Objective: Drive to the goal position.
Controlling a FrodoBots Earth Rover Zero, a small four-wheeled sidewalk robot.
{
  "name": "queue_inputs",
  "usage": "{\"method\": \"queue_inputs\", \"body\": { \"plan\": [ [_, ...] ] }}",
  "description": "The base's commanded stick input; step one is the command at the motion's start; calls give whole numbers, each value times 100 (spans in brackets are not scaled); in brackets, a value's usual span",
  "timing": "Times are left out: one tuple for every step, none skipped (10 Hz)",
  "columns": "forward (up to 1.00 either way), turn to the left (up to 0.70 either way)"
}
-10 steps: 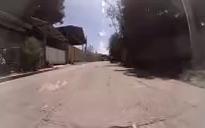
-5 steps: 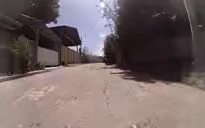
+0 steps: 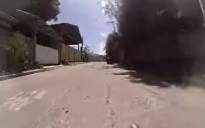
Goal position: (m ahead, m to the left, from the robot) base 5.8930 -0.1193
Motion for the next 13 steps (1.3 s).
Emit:
{"method": "queue_inputs", "body": {
  "plan": [
    [100, 0],
    [100, 0],
    [100, 0],
    [100, 0],
    [100, 0],
    [100, 0],
    [100, 0],
    [100, 0],
    [100, 0],
    [100, 0],
    [100, -2],
    [100, -23],
    [100, -9]
  ]
}}
